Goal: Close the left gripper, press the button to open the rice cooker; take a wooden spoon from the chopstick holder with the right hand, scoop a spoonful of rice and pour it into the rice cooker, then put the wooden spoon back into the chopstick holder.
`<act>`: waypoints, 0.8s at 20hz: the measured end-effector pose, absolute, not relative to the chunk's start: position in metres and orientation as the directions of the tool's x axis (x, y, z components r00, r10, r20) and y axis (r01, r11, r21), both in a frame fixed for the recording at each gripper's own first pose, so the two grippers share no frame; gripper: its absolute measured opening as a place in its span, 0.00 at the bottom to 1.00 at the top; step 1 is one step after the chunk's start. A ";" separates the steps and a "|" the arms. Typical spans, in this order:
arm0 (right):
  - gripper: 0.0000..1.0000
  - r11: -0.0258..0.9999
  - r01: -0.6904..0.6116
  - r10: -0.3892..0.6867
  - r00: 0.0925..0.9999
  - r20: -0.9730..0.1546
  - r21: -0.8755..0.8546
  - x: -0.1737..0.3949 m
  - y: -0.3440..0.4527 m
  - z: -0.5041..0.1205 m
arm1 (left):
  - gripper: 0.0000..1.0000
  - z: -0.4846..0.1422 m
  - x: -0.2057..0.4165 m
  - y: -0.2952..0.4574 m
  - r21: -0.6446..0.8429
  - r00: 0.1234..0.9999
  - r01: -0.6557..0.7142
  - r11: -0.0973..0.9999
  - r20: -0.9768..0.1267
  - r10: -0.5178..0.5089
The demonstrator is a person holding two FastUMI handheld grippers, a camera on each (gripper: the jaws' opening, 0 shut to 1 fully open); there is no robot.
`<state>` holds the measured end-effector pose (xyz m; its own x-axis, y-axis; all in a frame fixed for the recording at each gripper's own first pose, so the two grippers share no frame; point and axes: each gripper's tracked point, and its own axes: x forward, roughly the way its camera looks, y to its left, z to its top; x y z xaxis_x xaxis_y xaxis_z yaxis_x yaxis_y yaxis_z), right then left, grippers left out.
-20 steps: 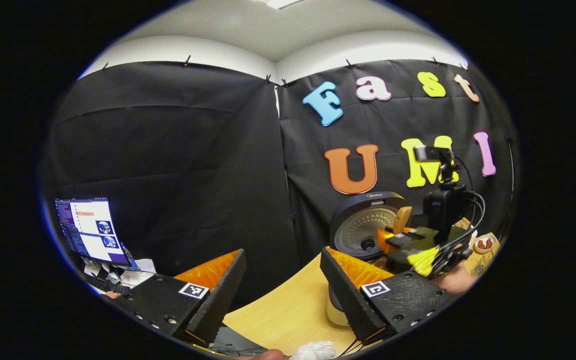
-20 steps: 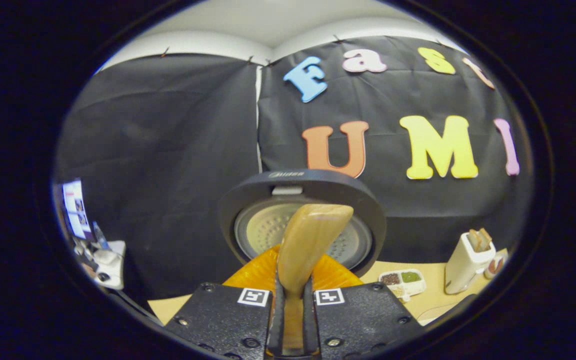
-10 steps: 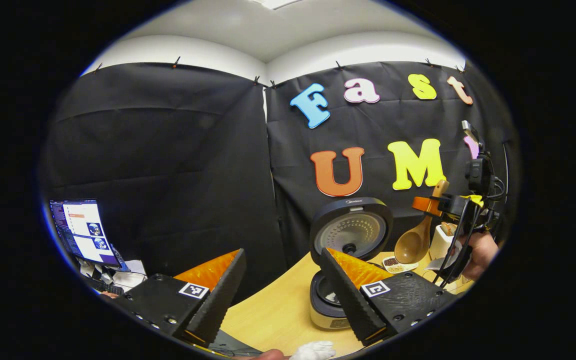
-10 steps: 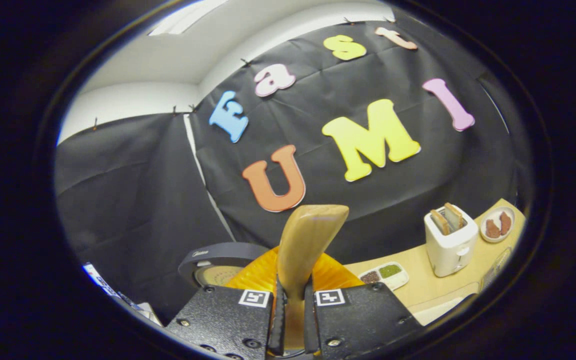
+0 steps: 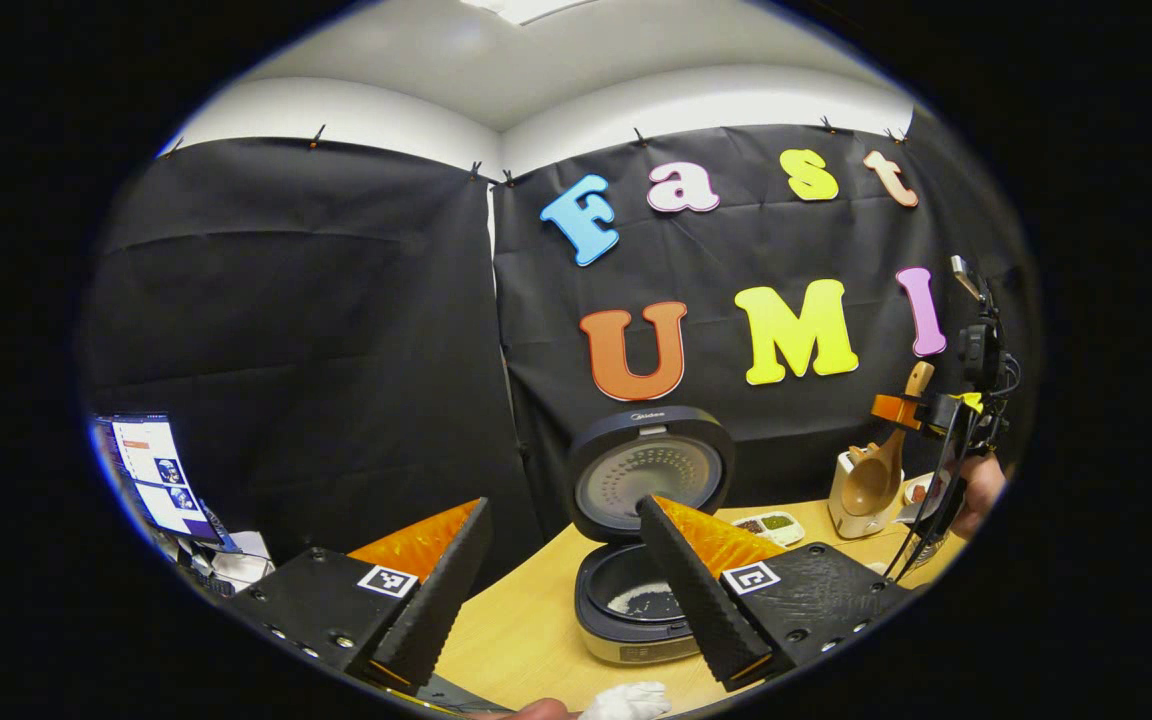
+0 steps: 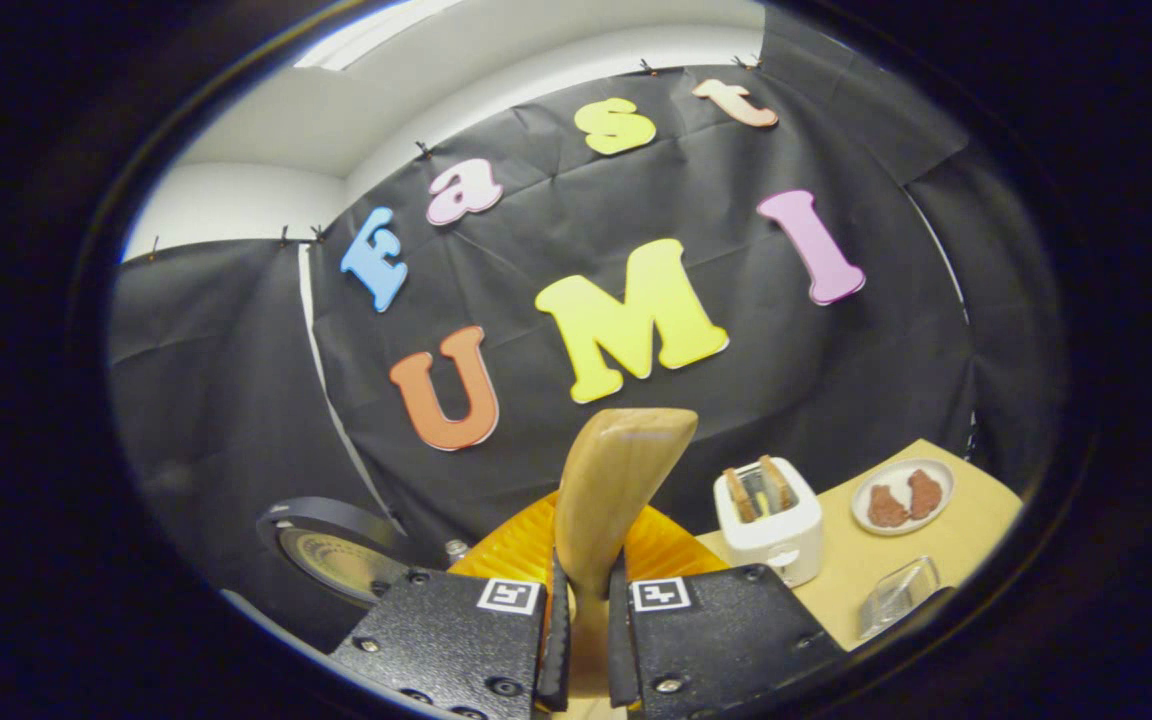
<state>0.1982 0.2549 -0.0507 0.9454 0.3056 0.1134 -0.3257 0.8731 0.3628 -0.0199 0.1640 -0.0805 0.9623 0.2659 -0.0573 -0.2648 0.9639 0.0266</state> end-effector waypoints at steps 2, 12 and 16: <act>0.20 0.896 -0.264 0.242 0.964 0.106 0.357 0.209 0.209 -0.062 | 0.95 -0.079 -0.019 0.155 0.026 0.966 -0.250 0.968 -0.056 0.251; 0.20 0.943 -0.045 0.041 0.999 0.020 0.331 0.259 0.057 -0.145 | 0.95 -0.081 -0.009 0.123 0.038 0.975 -0.207 0.977 -0.073 0.210; 0.20 0.938 -0.011 0.024 0.999 -0.032 0.346 0.270 0.042 -0.184 | 0.95 -0.082 -0.004 0.111 0.058 0.979 -0.188 0.981 -0.075 0.192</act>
